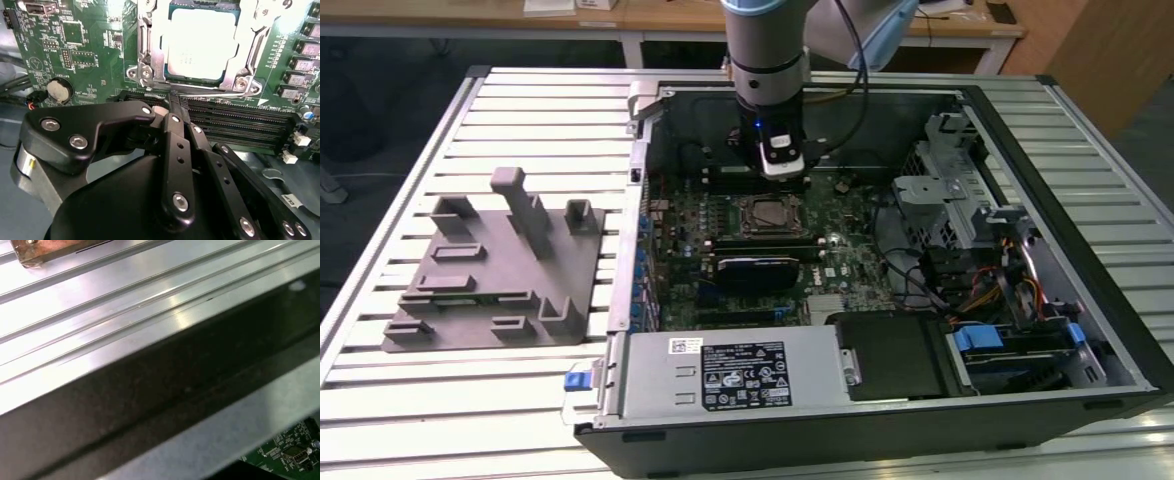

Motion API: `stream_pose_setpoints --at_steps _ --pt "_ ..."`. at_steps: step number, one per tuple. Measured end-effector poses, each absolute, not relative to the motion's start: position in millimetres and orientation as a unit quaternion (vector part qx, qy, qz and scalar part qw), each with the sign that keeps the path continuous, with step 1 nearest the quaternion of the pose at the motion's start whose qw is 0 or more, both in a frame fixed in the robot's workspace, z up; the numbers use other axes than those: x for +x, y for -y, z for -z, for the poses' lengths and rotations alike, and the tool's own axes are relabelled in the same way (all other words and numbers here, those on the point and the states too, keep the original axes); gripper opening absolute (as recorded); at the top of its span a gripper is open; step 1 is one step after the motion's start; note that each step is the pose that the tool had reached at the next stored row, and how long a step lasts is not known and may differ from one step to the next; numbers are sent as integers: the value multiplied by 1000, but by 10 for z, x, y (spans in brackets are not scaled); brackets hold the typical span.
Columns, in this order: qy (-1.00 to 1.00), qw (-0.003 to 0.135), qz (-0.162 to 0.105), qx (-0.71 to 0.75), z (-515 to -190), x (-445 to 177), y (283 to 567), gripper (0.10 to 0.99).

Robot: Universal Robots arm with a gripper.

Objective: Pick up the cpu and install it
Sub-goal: 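Install the first cpu locking lever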

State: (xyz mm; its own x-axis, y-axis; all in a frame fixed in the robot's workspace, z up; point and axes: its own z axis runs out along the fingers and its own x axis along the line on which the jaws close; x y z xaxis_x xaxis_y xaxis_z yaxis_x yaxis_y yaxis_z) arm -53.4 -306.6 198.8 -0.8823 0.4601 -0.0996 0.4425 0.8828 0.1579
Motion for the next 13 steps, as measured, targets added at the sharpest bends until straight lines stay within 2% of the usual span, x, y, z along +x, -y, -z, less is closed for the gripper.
stream_pose_setpoints --at_steps 13 --pt "-968 68 -64 234 -1965 -524 3081 106"
